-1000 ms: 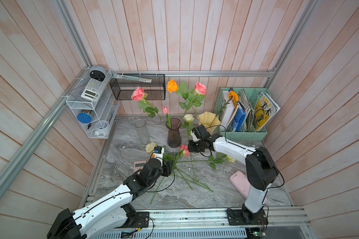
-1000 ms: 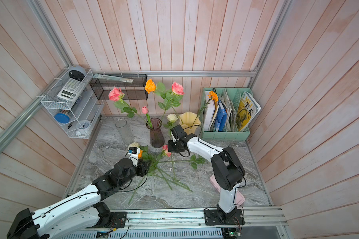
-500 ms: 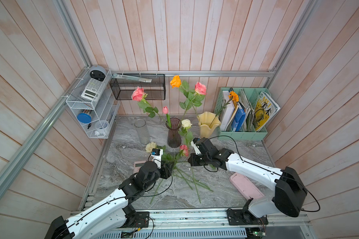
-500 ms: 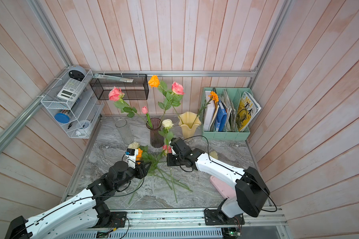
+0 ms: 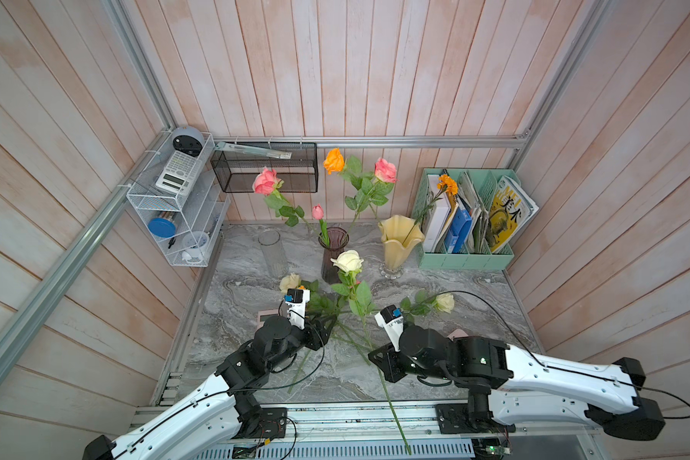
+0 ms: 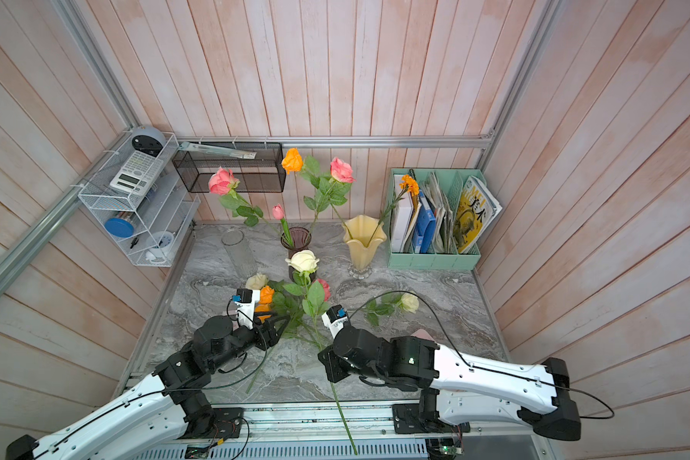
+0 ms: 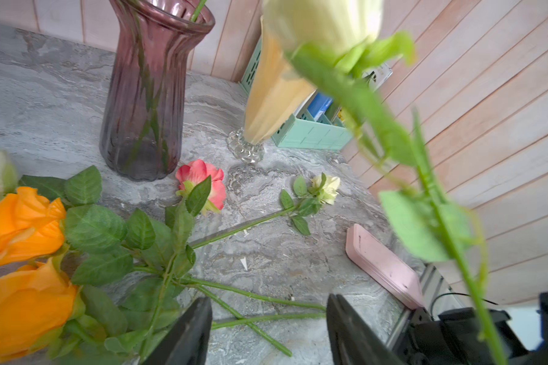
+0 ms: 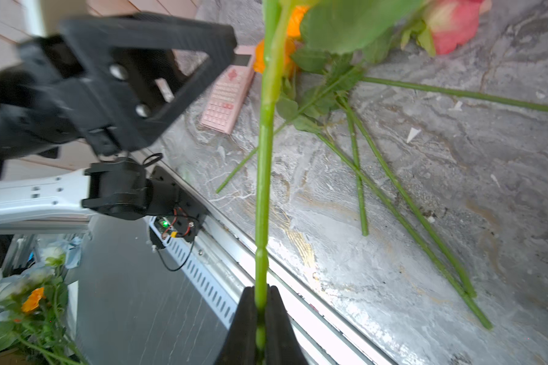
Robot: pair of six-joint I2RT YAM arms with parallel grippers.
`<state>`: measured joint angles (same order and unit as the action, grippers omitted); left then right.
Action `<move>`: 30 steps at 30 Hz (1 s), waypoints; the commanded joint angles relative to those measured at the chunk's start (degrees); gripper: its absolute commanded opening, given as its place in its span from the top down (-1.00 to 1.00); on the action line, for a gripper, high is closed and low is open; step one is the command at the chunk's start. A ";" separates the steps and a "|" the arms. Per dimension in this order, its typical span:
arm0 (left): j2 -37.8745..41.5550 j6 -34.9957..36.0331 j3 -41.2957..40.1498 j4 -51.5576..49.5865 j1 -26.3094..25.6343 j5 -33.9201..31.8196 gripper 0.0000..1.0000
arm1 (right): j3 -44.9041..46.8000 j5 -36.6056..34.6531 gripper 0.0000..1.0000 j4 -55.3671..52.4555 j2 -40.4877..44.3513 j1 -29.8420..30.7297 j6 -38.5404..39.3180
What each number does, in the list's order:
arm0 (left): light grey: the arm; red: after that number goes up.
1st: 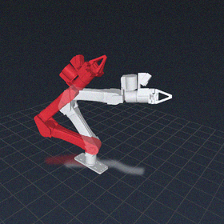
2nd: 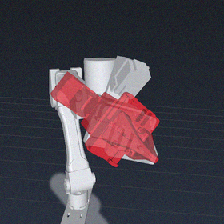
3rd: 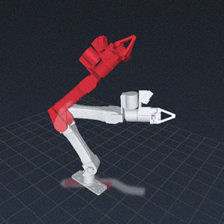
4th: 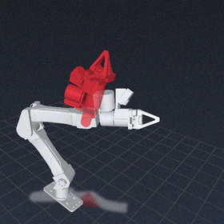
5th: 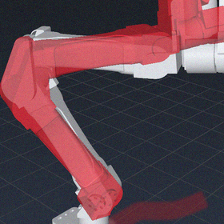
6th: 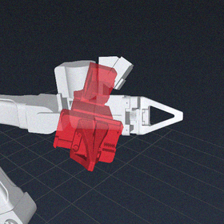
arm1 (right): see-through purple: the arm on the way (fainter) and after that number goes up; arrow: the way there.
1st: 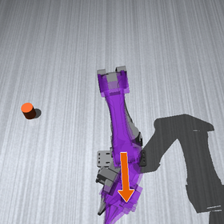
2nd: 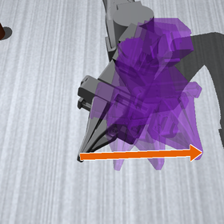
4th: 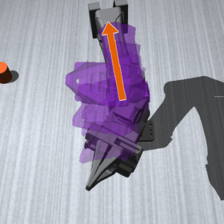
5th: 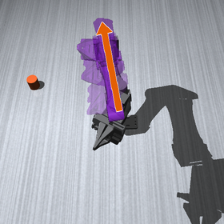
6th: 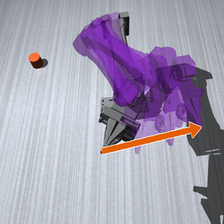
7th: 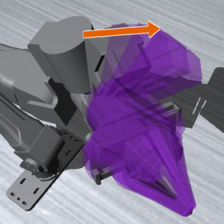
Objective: Arrange the flowers in different vases according to their colors
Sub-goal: Insert the flower into the vase.
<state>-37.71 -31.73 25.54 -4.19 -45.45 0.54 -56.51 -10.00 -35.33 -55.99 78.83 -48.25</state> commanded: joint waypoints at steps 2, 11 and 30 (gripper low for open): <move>4.54 -3.57 0.28 7.61 -0.29 6.81 -0.30 | -12.72 -13.54 1.00 -2.47 -0.53 1.06 11.81; 1.93 -7.65 4.48 23.88 -0.28 11.51 -0.40 | -18.17 -17.94 1.00 19.53 -5.35 -8.36 38.05; -22.46 -4.39 19.62 35.68 0.78 20.74 -0.46 | -16.10 -9.56 1.00 33.76 -10.14 -16.69 42.84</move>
<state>-59.18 -36.47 43.70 30.06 -45.12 17.76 -72.84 -21.10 -3.51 -66.28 62.52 -5.76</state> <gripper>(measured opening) 0.727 0.102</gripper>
